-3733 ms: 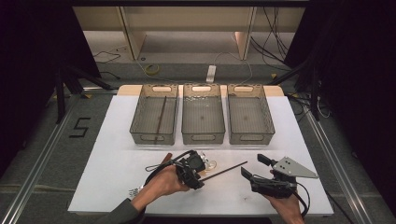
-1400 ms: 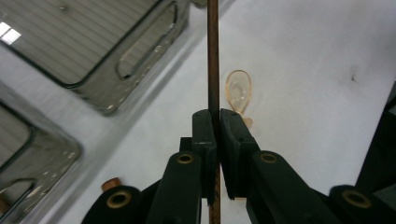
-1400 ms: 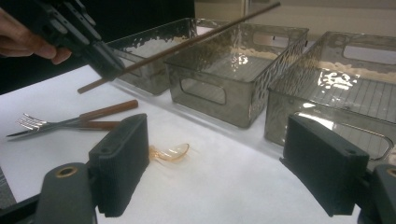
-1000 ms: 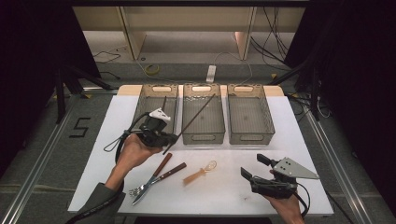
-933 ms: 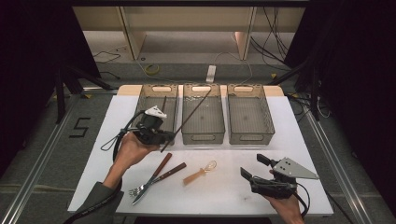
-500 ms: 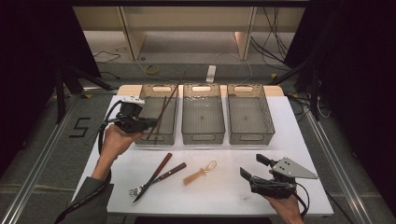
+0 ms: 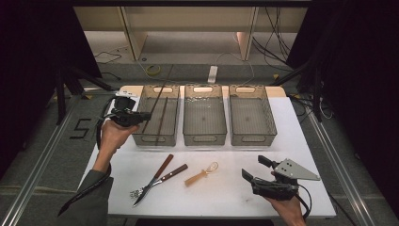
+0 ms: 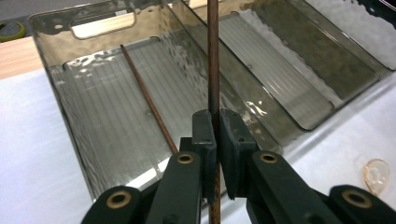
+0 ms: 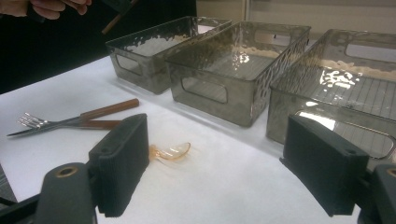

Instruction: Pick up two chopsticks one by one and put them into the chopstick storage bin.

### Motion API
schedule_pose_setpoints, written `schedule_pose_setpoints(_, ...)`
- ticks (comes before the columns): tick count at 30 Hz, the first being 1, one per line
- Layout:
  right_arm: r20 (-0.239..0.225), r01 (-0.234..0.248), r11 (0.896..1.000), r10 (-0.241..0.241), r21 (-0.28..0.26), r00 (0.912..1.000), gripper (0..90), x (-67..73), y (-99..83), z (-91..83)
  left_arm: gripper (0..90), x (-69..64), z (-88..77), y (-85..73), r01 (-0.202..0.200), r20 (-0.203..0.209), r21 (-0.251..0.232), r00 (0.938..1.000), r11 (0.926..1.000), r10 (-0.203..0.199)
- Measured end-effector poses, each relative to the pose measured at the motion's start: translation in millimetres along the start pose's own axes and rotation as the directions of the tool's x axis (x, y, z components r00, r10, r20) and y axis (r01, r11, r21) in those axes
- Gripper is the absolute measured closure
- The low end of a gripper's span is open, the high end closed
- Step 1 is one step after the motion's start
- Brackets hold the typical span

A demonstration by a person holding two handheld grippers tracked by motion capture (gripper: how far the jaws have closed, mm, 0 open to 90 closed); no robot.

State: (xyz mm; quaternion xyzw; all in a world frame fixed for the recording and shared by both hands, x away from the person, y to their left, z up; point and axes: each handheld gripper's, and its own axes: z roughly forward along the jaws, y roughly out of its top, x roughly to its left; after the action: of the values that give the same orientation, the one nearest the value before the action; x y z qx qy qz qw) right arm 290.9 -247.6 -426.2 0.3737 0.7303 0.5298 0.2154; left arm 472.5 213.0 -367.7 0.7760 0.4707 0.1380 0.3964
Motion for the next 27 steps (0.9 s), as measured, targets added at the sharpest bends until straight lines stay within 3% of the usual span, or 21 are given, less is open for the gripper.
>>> schedule_pose_setpoints(4,-0.001,-0.001,1.000,0.001,0.000,1.0000,23.0,0.3,-0.1,0.1,84.4,9.5,2.6,0.3,0.027,-0.011,-0.014,0.9996,0.9995,-0.027)
schedule_pose_setpoints(9,0.001,-0.003,1.000,0.003,0.000,1.0000,23.0,0.0,-0.3,0.2,84.4,11.1,0.8,2.1,0.024,-0.033,-0.021,0.9991,0.9995,-0.025)
schedule_pose_setpoints(16,0.001,-0.003,1.000,0.003,0.001,1.0000,23.0,0.0,-0.4,0.0,84.4,16.5,13.0,-1.3,0.029,-0.055,-0.005,0.9981,0.9996,-0.029)
schedule_pose_setpoints(27,0.001,-0.003,1.000,0.003,0.001,1.0000,23.1,-0.6,-0.6,0.1,84.4,22.6,22.0,-5.4,0.044,-0.061,0.008,0.9972,0.9990,-0.043)
